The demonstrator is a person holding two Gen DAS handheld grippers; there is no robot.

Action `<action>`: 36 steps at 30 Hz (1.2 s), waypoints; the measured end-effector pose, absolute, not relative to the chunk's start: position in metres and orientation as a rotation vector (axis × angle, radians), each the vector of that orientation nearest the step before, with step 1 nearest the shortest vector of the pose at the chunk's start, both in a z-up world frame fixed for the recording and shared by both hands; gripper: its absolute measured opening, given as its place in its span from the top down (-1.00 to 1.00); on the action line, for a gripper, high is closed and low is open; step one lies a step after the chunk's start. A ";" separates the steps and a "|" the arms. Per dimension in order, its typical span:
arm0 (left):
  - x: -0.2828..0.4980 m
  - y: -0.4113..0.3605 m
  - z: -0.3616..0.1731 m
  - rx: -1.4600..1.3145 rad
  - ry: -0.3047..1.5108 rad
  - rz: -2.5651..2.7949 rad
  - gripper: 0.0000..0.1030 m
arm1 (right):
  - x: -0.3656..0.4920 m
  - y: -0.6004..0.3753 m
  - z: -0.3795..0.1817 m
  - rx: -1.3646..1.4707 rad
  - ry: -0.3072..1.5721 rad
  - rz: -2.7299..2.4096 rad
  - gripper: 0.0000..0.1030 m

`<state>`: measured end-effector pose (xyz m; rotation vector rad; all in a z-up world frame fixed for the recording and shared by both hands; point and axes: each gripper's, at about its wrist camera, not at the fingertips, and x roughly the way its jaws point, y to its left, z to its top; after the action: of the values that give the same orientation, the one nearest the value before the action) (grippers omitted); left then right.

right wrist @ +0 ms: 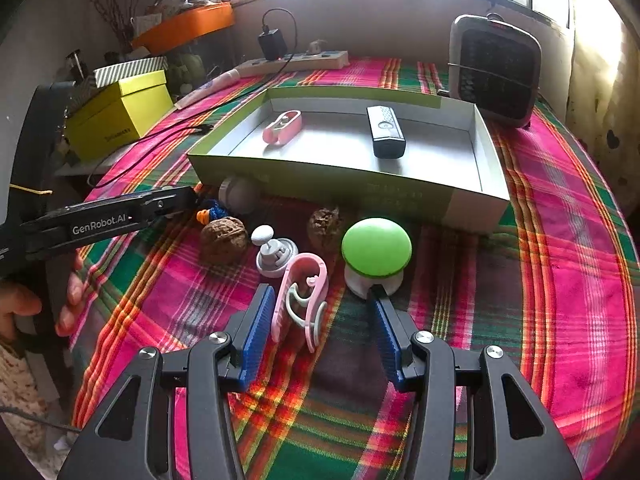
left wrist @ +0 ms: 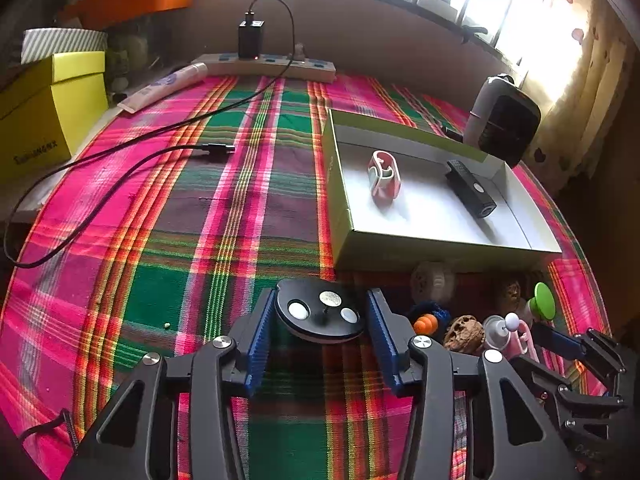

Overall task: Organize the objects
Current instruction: 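Grasp the black dotted disc with the left gripper while the right grasps another pink clip, then lift and carry the black disc with the left gripper while the right carries the pink clip to the box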

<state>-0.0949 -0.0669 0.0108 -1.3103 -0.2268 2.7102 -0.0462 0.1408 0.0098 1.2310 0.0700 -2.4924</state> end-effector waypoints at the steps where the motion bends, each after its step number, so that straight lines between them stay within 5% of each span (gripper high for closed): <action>1: -0.094 -0.067 0.011 -1.309 -0.225 2.711 0.14 | -0.046 0.140 0.009 1.234 0.076 -2.498 0.05; 9: -0.094 -0.065 0.011 -1.304 -0.194 2.721 0.19 | -0.044 0.135 0.008 1.226 0.162 -2.551 0.26; 12: -0.094 -0.065 0.011 -1.308 -0.171 2.744 0.45 | -0.045 0.136 0.008 1.226 0.159 -2.553 0.30; 19: -0.092 -0.068 0.010 -1.303 -0.186 2.739 0.47 | -0.044 0.135 0.009 1.223 0.156 -2.555 0.53; 36: -0.089 -0.072 0.011 -1.292 -0.205 2.744 0.51 | -0.042 0.136 0.010 1.215 0.134 -2.549 0.53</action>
<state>-0.0892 -0.0720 0.0109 -1.2924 -0.2049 2.7442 -0.0415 0.1362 0.0096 1.2147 0.1343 -2.5494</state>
